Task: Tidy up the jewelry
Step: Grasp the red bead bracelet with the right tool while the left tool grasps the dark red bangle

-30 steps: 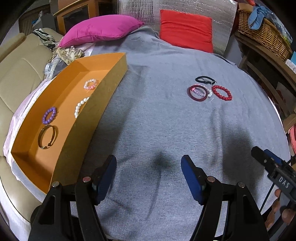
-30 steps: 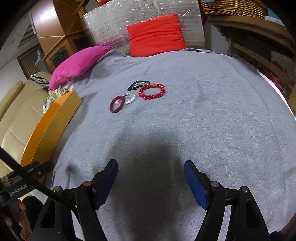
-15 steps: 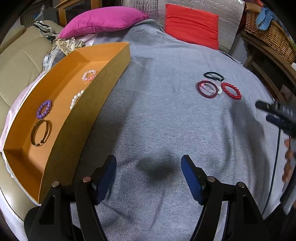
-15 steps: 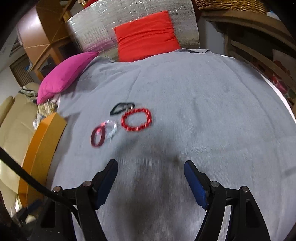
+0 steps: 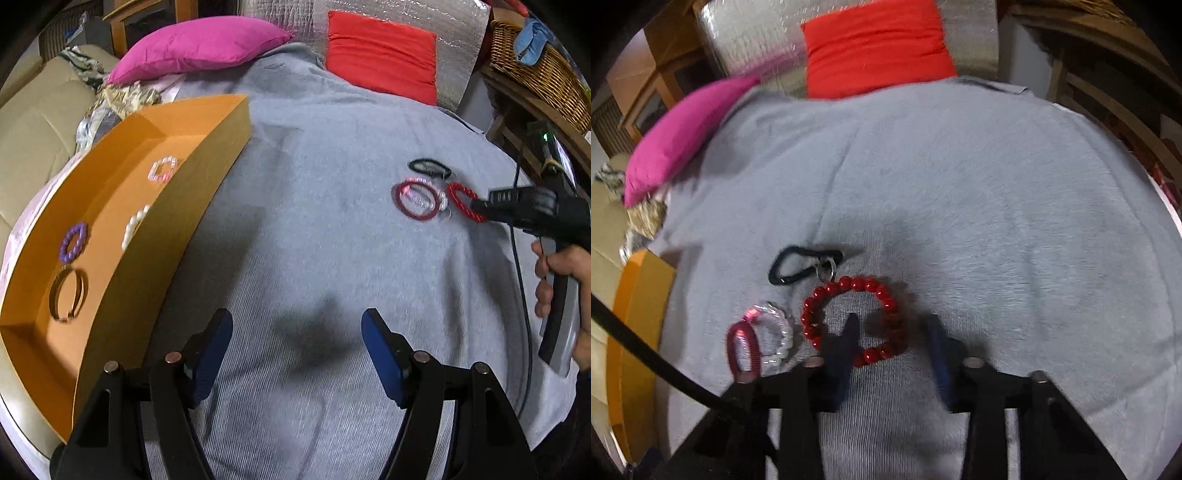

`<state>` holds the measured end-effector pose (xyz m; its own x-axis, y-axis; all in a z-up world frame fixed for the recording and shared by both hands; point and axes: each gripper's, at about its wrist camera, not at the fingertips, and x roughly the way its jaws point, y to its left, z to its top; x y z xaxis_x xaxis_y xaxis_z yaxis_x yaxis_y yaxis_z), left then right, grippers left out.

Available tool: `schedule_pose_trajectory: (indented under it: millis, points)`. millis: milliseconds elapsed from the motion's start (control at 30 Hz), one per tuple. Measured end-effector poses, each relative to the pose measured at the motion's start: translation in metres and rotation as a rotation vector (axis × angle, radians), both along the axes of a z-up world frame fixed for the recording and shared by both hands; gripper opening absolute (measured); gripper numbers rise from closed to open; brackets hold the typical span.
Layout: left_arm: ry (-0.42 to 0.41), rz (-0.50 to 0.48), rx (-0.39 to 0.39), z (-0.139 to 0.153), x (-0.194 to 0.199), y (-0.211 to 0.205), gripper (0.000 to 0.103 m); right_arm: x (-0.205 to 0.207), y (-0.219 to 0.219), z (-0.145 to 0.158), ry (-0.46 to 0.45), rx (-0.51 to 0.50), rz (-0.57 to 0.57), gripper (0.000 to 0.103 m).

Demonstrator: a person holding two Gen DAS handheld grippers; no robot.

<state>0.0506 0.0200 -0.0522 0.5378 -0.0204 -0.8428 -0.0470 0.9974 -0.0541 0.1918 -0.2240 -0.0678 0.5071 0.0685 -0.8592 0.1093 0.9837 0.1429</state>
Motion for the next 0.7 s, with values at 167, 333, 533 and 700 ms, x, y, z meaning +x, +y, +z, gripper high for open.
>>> schedule_pose_trajectory:
  millis: [167,333,533,700]
  points:
    - [-0.021,-0.045,-0.02,0.009,0.03,-0.019,0.073,-0.012,-0.013,0.004,-0.009,0.015,-0.002,0.01]
    - [0.008,-0.077,-0.122,0.006,0.077,-0.038,0.073,-0.049,-0.03,0.001,-0.025,0.047,-0.006,0.01]
    - [0.06,-0.053,-0.148,-0.012,0.116,-0.055,0.073,-0.072,-0.044,-0.001,-0.041,0.074,-0.006,0.01]
    - [0.088,-0.032,-0.146,-0.027,0.129,-0.059,0.073,-0.076,-0.045,0.0,-0.049,0.085,-0.001,0.01]
